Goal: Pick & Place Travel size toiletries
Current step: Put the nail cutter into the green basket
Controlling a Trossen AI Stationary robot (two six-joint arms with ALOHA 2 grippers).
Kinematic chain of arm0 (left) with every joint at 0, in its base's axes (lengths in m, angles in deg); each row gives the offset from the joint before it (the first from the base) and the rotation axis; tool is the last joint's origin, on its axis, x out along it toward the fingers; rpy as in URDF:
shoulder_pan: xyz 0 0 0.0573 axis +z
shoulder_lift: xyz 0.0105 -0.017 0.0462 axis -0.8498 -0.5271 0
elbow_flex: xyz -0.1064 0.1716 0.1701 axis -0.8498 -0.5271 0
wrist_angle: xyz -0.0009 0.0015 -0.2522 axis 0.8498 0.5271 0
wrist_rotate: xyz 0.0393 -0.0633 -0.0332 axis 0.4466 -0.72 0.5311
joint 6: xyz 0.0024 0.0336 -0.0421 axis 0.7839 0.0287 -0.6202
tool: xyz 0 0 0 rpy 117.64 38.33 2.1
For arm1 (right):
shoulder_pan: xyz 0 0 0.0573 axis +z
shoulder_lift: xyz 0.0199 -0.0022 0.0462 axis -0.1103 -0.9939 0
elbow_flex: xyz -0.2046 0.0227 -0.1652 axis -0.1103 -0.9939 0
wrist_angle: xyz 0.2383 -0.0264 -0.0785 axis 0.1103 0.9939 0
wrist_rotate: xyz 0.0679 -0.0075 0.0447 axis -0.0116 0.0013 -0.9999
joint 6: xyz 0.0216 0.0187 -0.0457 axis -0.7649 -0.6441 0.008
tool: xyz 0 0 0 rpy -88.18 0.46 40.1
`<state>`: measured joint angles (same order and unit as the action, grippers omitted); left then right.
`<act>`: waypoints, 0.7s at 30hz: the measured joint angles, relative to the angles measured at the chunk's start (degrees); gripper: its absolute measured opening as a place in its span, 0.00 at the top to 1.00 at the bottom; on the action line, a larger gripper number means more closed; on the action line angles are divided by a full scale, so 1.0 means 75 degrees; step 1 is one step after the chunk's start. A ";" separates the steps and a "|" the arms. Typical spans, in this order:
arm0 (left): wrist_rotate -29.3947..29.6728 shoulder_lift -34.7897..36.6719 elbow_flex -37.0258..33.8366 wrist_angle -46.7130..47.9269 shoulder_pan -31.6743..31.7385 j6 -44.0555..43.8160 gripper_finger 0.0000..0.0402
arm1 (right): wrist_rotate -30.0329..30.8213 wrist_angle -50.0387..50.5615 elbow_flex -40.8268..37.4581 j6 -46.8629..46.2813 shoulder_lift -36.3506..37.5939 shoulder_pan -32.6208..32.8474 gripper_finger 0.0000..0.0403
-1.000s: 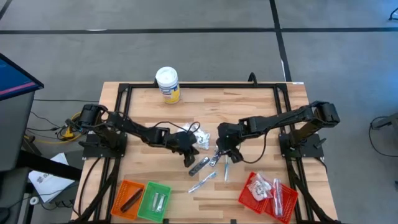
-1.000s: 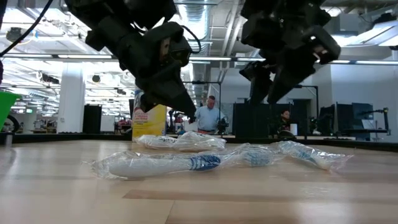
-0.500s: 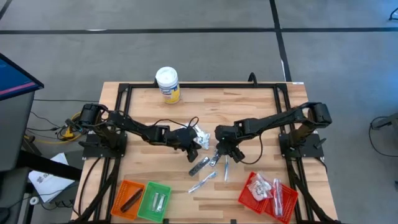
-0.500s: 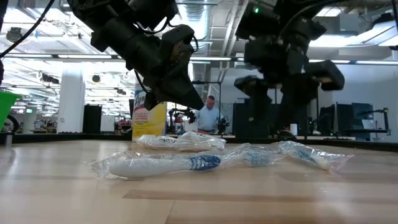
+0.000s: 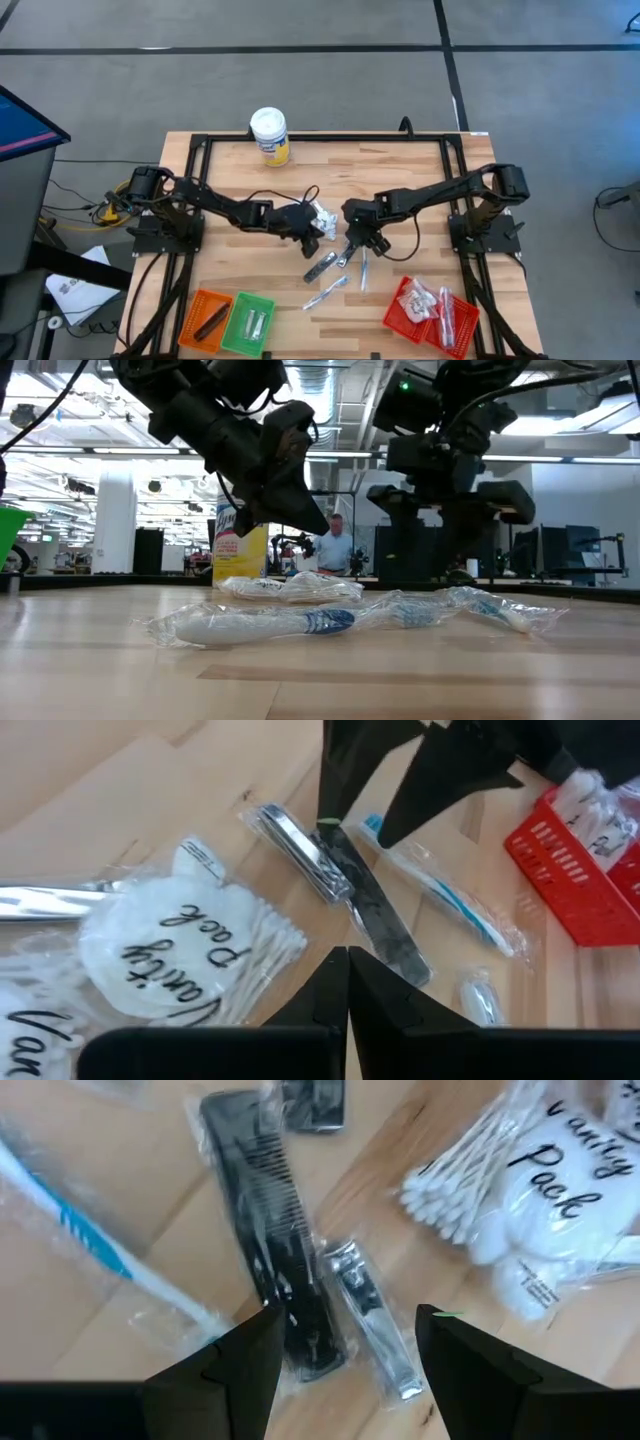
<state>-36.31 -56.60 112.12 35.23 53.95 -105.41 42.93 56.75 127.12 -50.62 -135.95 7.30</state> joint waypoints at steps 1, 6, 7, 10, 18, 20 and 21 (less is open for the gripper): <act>0.0000 0.0000 0.0000 0.0000 0.0032 0.0000 1.00 | -0.0004 -0.0082 0.0005 0.0037 -0.0057 -0.0039 0.46; 0.0000 0.0000 0.0000 0.0003 0.0120 -0.0003 1.00 | 0.0019 -0.0149 0.0001 0.0215 -0.0339 -0.0163 0.46; 0.0000 0.0000 0.0000 0.0003 0.0121 -0.0003 1.00 | 0.0019 -0.0116 0.0001 0.0215 -0.0346 -0.0160 0.46; -0.0003 0.0000 -0.0003 0.0003 0.0159 -0.0004 1.00 | 0.0012 -0.0153 0.0000 0.0318 -0.0340 -0.0214 0.46; -0.0009 0.0000 -0.0003 0.0006 0.0326 -0.0006 1.00 | -0.0007 -0.0203 0.0000 0.0535 -0.0340 -0.0544 0.46; -0.0007 0.0000 -0.0003 0.0006 0.0330 -0.0006 1.00 | -0.0010 -0.0223 0.0000 0.0588 -0.0340 -0.0541 0.46; -0.0009 0.0000 -0.0003 0.0006 0.0328 -0.0006 1.00 | -0.0011 -0.0243 0.0000 0.0595 -0.0340 -0.0540 0.46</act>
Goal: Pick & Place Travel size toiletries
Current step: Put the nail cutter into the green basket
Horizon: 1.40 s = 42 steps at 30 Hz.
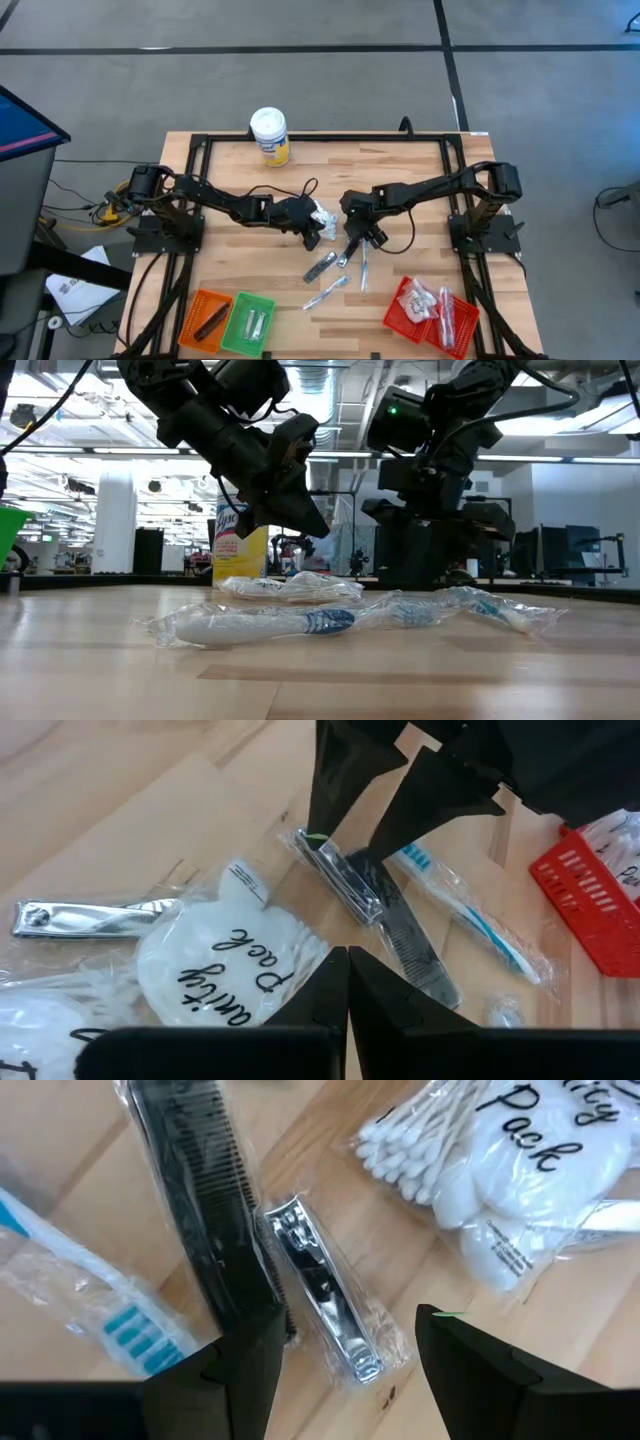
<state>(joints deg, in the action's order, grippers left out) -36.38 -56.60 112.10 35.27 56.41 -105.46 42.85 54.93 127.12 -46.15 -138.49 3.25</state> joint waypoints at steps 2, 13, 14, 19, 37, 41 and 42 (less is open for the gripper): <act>0.0000 0.0000 0.0000 0.0000 0.0005 0.0001 1.00 | -0.0031 -0.0030 0.0000 0.0017 0.0000 -0.0001 0.46; 0.0000 0.0000 -0.0003 0.0003 0.0044 0.0032 1.00 | -0.0124 -0.0146 0.0000 0.0107 0.0000 0.0014 0.46; 0.0000 0.0000 -0.0003 0.0003 0.0055 0.0035 1.00 | -0.0124 -0.0160 0.0000 0.0133 0.0000 0.0016 0.46; -0.0084 0.0000 -0.0003 0.0019 0.0166 0.0044 1.00 | -0.0142 -0.0202 0.0000 0.0097 0.0000 0.0008 0.46; -0.0393 0.0000 -0.0009 0.0202 0.0249 0.0058 1.00 | -0.0541 -0.0340 0.0020 -0.0362 -0.0350 -0.0059 0.46; -0.0458 0.0000 -0.0009 0.0217 0.0251 0.0058 1.00 | -0.0580 -0.0346 0.0020 -0.0478 -0.0356 -0.0062 0.46; -0.0458 0.0000 -0.0009 0.0233 0.0251 0.0058 1.00 | -0.0599 -0.0335 0.0020 -0.0531 -0.0356 -0.0062 0.46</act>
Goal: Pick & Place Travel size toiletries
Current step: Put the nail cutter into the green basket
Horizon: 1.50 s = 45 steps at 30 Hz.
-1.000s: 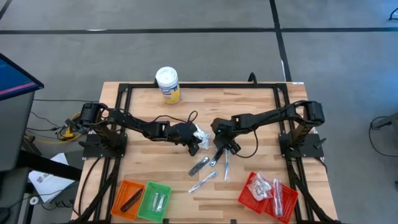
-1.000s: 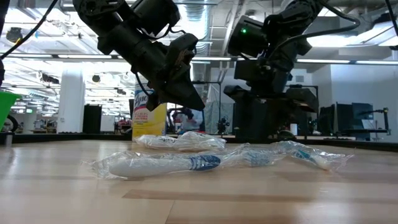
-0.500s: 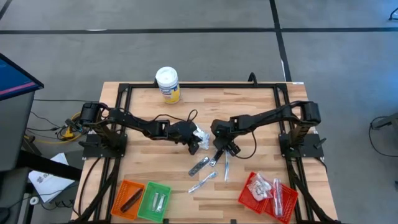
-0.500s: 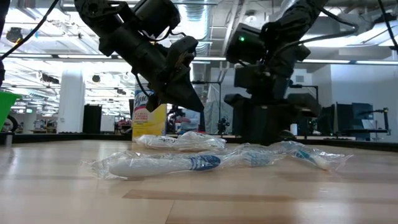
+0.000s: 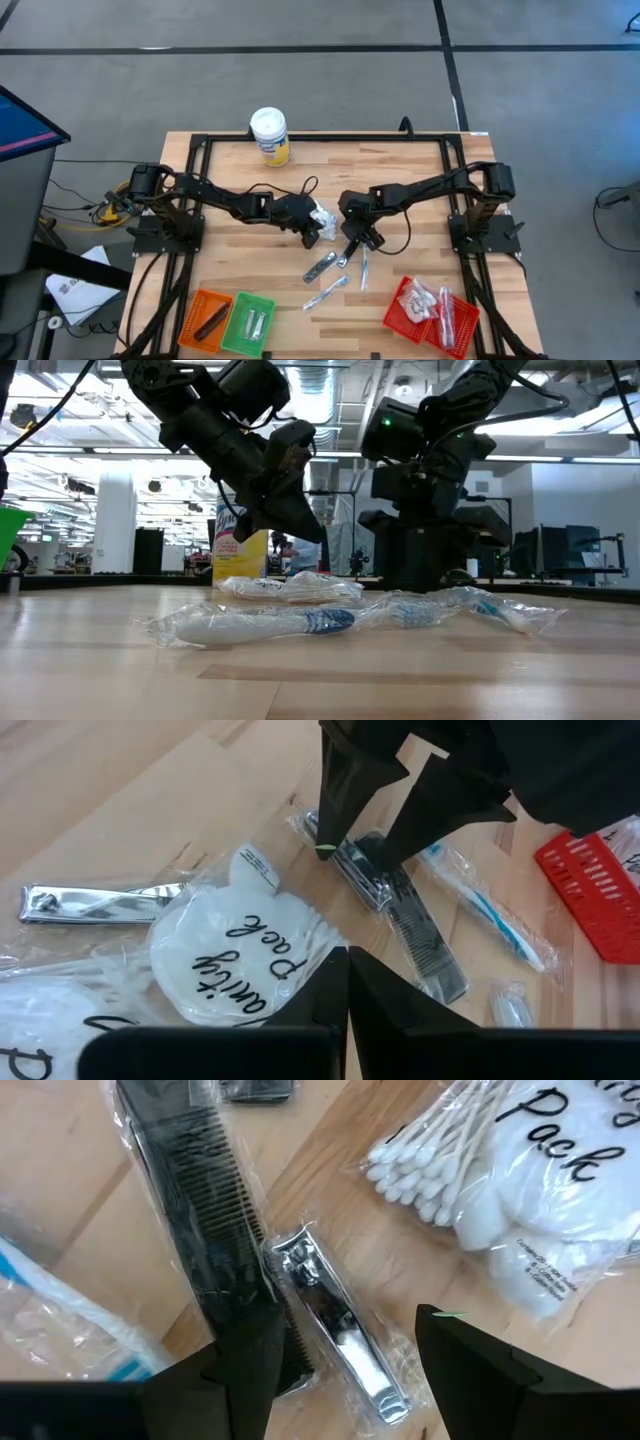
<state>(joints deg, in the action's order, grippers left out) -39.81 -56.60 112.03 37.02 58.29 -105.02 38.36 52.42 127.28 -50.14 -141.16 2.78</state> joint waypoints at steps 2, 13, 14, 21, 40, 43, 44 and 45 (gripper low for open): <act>0.0000 0.0000 0.0000 0.0009 0.0000 0.0001 1.00 | -0.0036 0.0041 0.0000 -0.0086 -0.0003 -0.0034 0.46; -0.0076 0.0000 0.0000 0.0036 0.0099 0.0029 1.00 | -0.0135 0.0103 0.0000 -0.0260 -0.0009 -0.0146 0.46; -0.0076 0.0000 0.0000 0.0035 0.0099 0.0029 1.00 | -0.0135 0.0103 0.0000 -0.0260 -0.0009 -0.0161 0.46; -0.0223 0.0000 0.0000 0.0044 0.0307 0.0059 1.00 | -0.0235 0.0106 -0.0003 -0.0261 -0.0009 -0.0401 0.46; -0.0492 0.0000 0.0000 0.0070 0.0385 0.0210 1.00 | -0.0607 0.0168 0.0187 -0.0571 -0.0478 -0.0384 0.52; -0.0506 0.0000 0.0000 0.0075 0.0385 0.0210 1.00 | -0.0574 0.0179 0.0187 -0.0576 -0.0481 -0.0335 0.58; -0.0509 0.0000 0.0000 0.0076 0.0382 0.0210 1.00 | -0.0572 0.0193 0.0187 -0.0587 -0.0481 -0.0335 0.61; -0.0510 0.0000 0.0000 0.0076 0.0379 0.0210 1.00 | -0.0572 0.0199 0.0187 -0.0603 -0.0481 -0.0335 0.63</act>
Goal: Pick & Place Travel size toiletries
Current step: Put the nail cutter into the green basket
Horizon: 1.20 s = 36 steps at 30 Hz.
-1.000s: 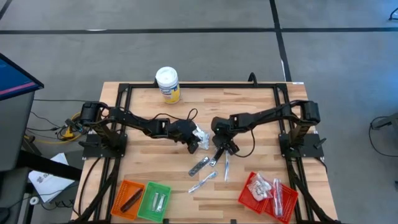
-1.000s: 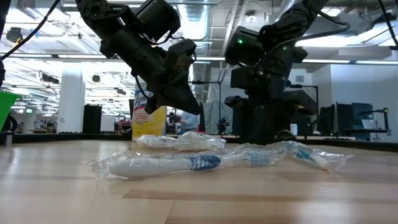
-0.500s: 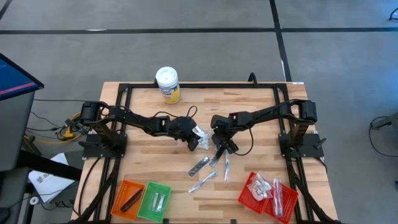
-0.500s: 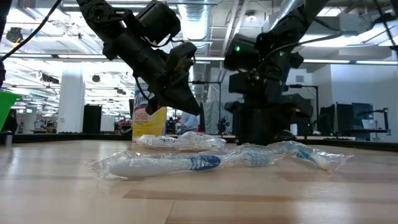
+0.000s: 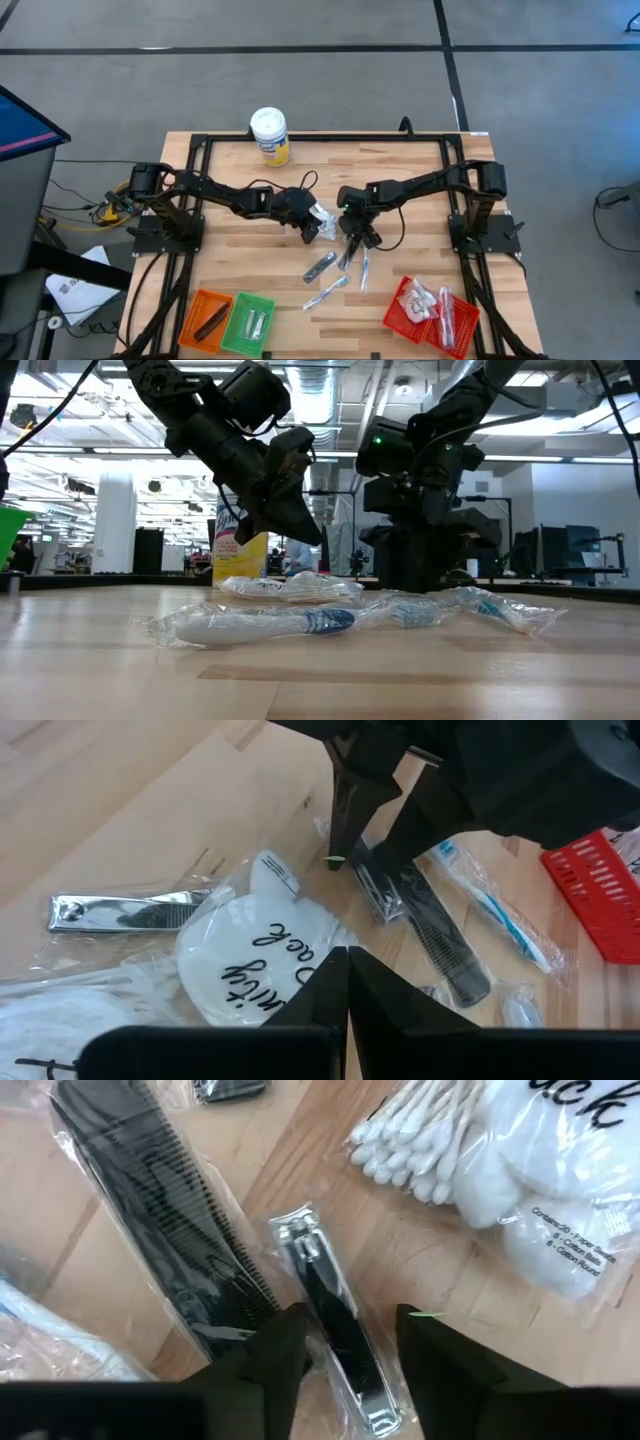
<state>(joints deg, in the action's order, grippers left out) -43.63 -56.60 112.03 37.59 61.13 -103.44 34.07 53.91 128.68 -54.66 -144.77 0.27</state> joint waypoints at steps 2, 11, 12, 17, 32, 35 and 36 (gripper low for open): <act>-0.0004 0.0000 0.0000 -0.0001 0.0000 0.0000 1.00 | 0.0003 0.0007 0.0003 -0.0059 0.0000 0.0000 0.68; -0.0076 0.0000 0.0000 0.0003 -0.0003 -0.0003 1.00 | 0.0138 0.0331 -0.0018 -0.0444 0.0149 -0.0050 0.90; -0.0136 0.0000 0.0000 0.0003 -0.0003 -0.0003 1.00 | 0.0180 0.0423 -0.0023 -0.0579 0.0180 -0.0051 0.91; -0.0189 0.0000 0.0000 -0.0002 -0.0043 -0.0006 1.00 | 0.0259 0.0746 -0.0008 -0.1232 0.0245 -0.0052 0.91; -0.0220 0.0239 0.0008 -0.0066 -0.0096 -0.0529 1.00 | 0.0257 0.1865 0.1442 -0.1943 0.0239 -0.0163 0.92; -0.0057 0.0698 0.0012 -0.0032 -0.0096 -0.0471 1.00 | 0.0061 0.1921 0.1810 -0.2309 0.0308 -0.0256 0.89; 0.0075 0.0864 0.0012 -0.0006 -0.0096 -0.0413 1.00 | -0.0010 0.1912 0.1938 -0.2401 0.0335 -0.0298 0.88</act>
<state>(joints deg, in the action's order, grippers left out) -43.07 -50.12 112.12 37.55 60.41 -106.54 33.99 68.25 143.21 -72.67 -142.25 -1.97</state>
